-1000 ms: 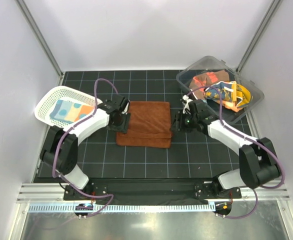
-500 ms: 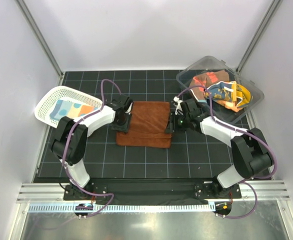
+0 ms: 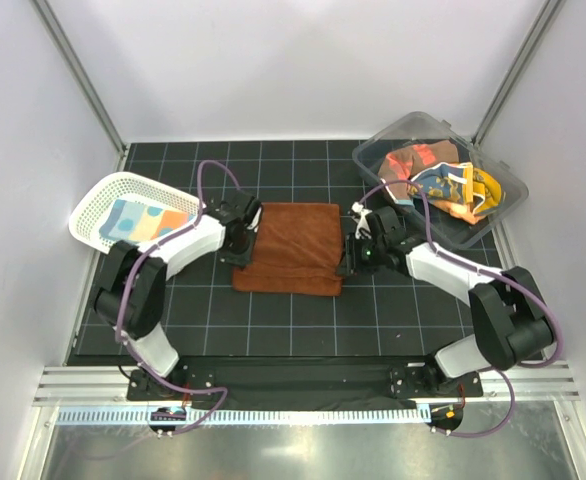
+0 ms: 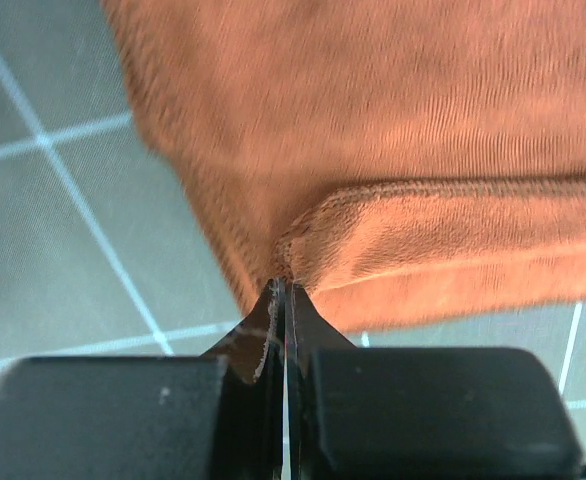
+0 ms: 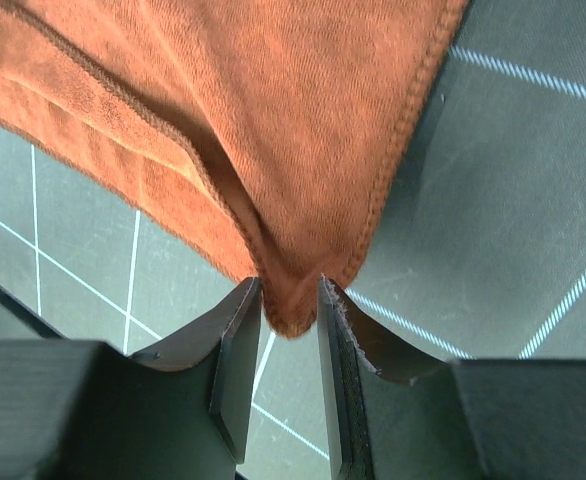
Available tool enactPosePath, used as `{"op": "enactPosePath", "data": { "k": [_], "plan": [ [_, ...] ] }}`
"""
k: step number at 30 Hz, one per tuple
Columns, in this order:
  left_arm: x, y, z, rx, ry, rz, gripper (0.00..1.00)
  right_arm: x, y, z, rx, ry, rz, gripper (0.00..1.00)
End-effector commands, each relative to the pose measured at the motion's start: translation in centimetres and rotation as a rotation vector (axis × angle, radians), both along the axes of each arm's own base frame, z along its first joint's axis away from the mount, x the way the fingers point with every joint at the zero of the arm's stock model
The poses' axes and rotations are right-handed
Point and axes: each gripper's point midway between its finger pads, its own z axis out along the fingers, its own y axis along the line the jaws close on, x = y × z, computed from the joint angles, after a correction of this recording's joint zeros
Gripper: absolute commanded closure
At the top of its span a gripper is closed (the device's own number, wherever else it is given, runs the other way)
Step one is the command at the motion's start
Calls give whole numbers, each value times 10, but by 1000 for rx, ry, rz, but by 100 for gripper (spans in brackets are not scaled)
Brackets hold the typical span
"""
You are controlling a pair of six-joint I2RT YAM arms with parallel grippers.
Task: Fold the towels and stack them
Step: Fold the towel
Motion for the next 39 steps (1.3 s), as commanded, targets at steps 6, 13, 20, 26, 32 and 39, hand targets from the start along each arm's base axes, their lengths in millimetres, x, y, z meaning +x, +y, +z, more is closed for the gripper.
{"op": "enactPosePath", "data": {
  "k": [6,13,20,26,32,39],
  "plan": [
    [-21,21,25,17,-52,88,100,-10,-1,4,36,-36,1,64],
    [-25,29,21,50,-34,213,90,-17,-2,-1,33,-23,4,65],
    [17,-13,50,-145,-164,166,46,-19,-3,-1,35,-13,0,65],
    [42,-18,42,-84,-163,107,52,-18,-3,-4,26,-9,-3,65],
    [44,-23,20,-66,-101,81,61,-17,-3,-1,25,-16,-6,65],
    [41,-18,3,-23,-63,79,64,-17,-5,-1,19,-24,-3,65]
  ]
}}
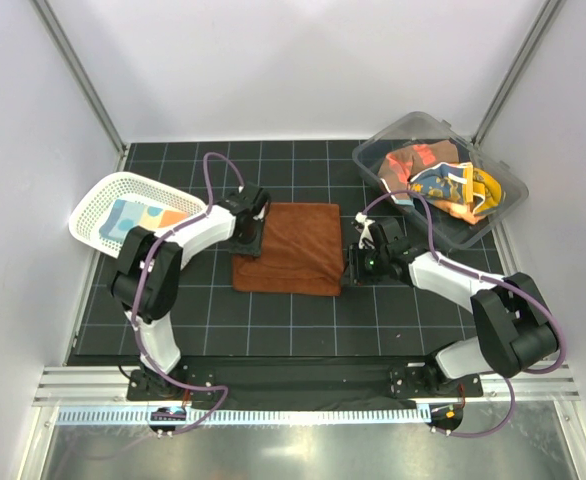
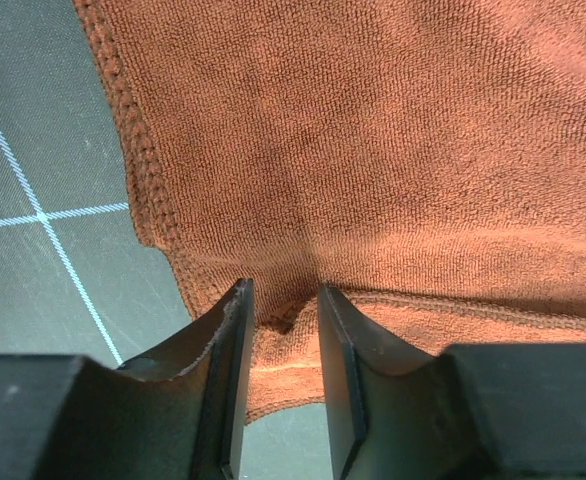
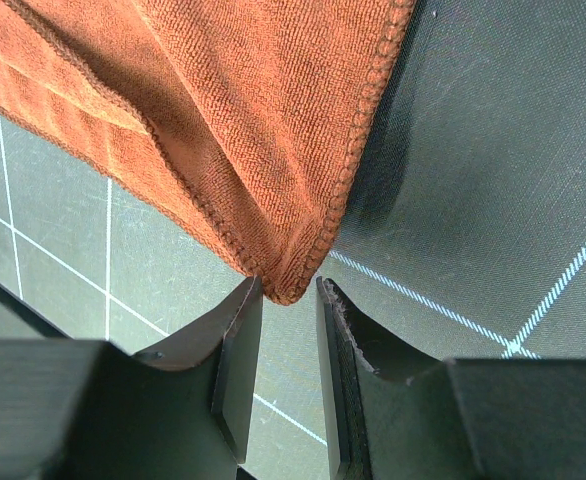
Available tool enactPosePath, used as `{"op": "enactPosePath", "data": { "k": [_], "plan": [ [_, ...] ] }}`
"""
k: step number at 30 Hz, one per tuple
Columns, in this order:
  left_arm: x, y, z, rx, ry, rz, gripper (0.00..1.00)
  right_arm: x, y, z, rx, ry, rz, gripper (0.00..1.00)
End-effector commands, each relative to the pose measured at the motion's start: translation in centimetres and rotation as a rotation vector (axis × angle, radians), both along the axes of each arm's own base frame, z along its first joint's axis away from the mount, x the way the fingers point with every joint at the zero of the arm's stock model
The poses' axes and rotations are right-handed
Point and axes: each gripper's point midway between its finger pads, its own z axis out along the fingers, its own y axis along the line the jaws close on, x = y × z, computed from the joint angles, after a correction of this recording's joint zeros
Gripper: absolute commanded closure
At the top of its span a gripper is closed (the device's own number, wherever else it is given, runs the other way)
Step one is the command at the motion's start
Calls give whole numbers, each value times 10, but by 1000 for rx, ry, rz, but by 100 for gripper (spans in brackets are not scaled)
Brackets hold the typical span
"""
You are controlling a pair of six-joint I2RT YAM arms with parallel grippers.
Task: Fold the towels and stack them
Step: Fold the towel
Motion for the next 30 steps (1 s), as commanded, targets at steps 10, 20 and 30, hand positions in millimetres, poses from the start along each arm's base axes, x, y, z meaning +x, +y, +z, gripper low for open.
{"op": "enactPosePath", "data": {
  "k": [10,20,30],
  "plan": [
    [2,0,5,4,-6,-23,86,6,4,15,15,-56,9,65],
    [-24,7,14,-20,18,-57,100,6,0,16,-1,-55,-5,65],
    [48,19,107,25,-230,12,50,71,10,76,-33,-186,-40,46]
  ]
}}
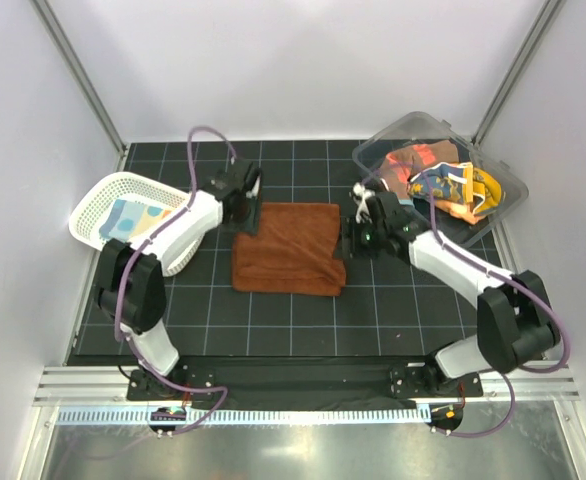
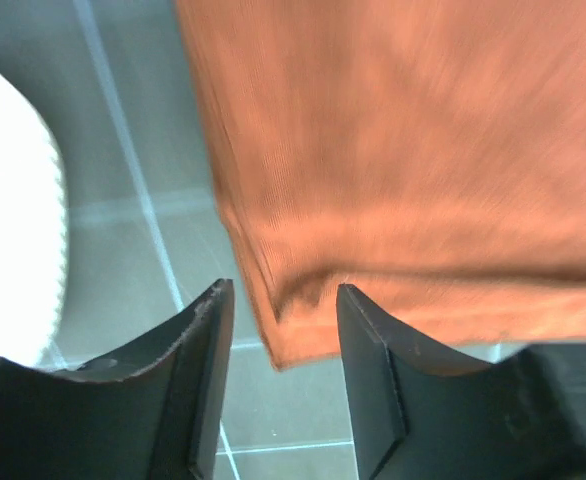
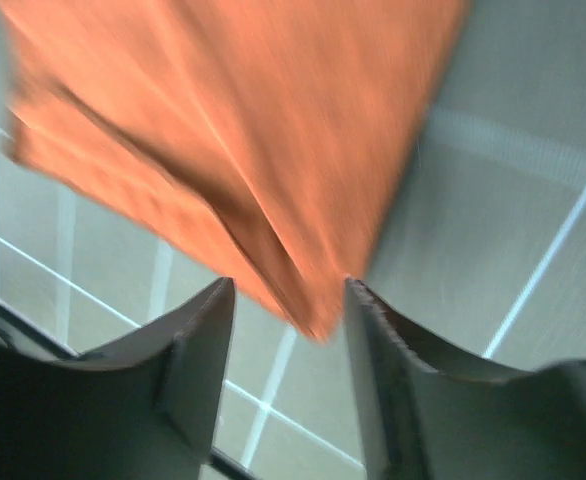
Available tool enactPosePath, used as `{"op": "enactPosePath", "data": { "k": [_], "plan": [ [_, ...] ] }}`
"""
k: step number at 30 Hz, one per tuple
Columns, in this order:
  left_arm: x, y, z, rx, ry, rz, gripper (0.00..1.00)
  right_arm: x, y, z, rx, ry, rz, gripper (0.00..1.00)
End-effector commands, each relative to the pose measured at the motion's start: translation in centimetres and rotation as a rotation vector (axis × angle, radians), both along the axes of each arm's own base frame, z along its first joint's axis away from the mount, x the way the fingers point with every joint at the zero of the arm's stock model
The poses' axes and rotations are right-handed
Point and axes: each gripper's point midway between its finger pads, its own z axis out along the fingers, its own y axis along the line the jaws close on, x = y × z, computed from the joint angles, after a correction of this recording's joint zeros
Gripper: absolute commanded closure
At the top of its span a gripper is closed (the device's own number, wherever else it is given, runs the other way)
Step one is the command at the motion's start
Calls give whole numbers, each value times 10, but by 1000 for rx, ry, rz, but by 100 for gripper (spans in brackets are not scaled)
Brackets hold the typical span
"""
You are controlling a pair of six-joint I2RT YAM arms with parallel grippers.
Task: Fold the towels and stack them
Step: Fold the towel
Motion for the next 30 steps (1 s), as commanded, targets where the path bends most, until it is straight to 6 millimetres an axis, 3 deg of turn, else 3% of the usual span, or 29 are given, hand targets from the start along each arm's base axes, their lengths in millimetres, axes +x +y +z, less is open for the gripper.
{"op": "enactPosePath", "data": {
  "k": [1,2,3,4,7,9,10,11,13,14,16,21,30],
  "plan": [
    [63,6,60,-7,-185,40,50,61,15,58,5,-184,7,44],
    [73,7,59,-10,-182,46,50,70,15,59,-22,-201,26,40],
    [84,17,57,-8,-177,60,50,81,14,48,-51,-183,24,38],
    [97,15,51,-10,-163,56,50,99,17,62,-54,-226,22,37],
    [119,16,47,2,-164,13,51,135,14,53,-114,-237,31,35],
    [129,16,31,29,-147,-14,50,150,9,47,-152,-239,40,33],
    [136,16,33,29,-161,-20,50,163,8,51,-154,-254,37,33],
    [140,17,21,44,-141,-38,50,168,6,35,-178,-226,40,32],
    [150,21,20,33,-144,-32,50,184,1,34,-206,-244,44,31],
    [152,21,8,31,-122,-37,50,189,0,19,-221,-219,46,31],
    [159,24,4,11,-122,-30,50,202,-3,19,-225,-232,41,31],
    [168,27,-19,-11,-79,-45,51,212,7,-8,-189,-191,91,31],
    [182,34,-23,-31,-80,-47,53,218,15,-17,-90,-185,138,33]
  ]
}}
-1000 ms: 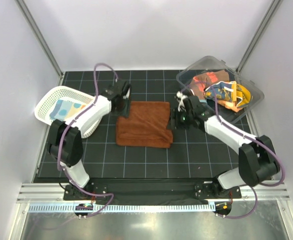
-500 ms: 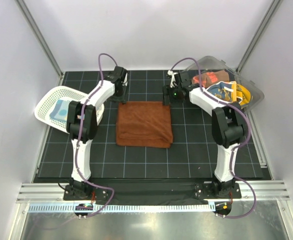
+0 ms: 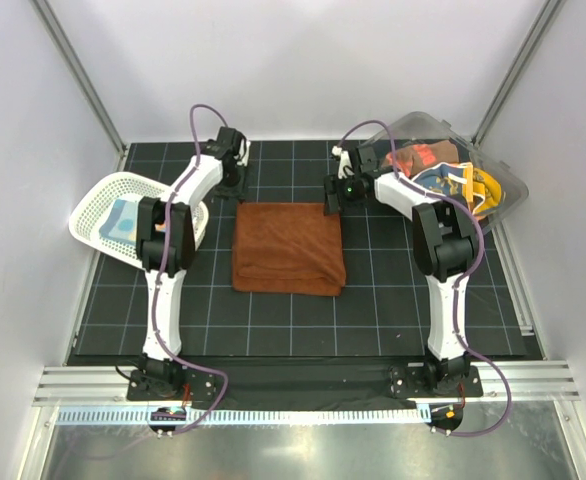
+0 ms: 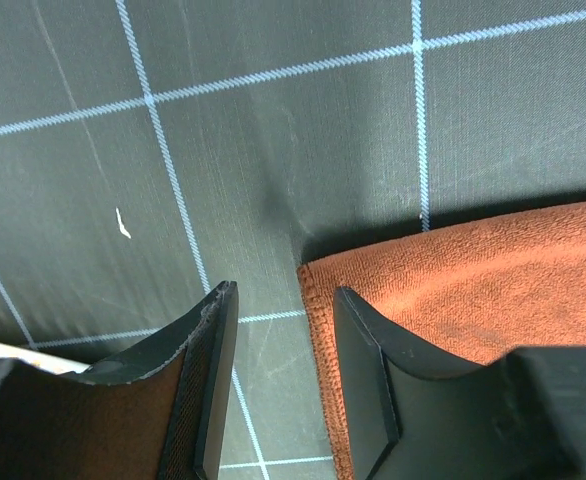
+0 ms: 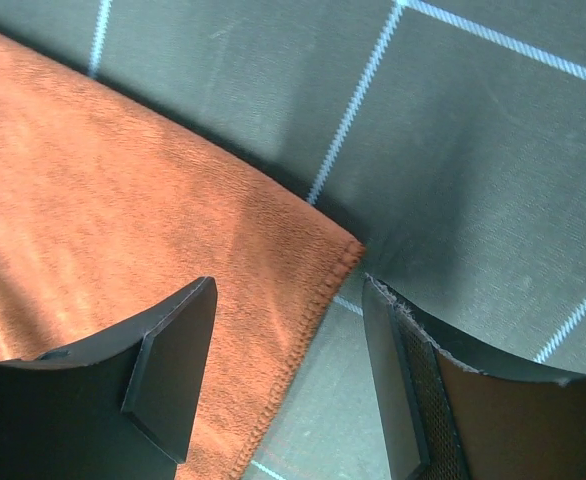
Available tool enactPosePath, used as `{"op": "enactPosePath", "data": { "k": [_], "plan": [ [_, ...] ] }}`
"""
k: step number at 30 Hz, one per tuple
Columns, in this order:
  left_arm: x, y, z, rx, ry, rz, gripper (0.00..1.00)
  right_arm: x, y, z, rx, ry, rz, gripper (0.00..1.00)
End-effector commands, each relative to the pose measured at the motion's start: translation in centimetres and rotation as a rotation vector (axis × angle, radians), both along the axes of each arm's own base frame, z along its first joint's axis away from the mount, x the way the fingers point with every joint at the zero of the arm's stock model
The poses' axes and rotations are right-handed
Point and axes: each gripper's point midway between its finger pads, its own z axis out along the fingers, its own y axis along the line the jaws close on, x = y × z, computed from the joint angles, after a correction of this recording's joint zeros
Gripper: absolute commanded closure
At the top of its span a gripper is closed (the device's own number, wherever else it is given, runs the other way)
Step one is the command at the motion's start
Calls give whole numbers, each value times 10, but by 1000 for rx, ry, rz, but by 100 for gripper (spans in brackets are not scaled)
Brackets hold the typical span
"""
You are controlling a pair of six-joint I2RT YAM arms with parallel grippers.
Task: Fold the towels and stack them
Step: Fold the towel
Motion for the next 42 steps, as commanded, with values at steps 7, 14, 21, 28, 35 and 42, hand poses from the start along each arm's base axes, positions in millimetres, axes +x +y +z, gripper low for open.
{"op": "enactPosePath", "data": {
  "k": [7,14,21,28,35,42],
  "plan": [
    [12,-14,8,-107,-4,-86,55,25,12,21,107,-76,66,36],
    [5,-20,-8,-148,77,-128,59,29,10,15,121,-57,84,42],
    [2,-13,-18,-106,94,-154,59,35,5,13,90,-76,87,42],
    [1,-11,-24,-96,98,-176,53,36,1,2,67,-58,92,43],
    [3,-15,-25,-115,88,-182,53,33,5,-2,81,-46,108,58],
    [0,-18,-27,-135,105,-188,89,30,3,-1,78,-49,110,81]
  ]
}}
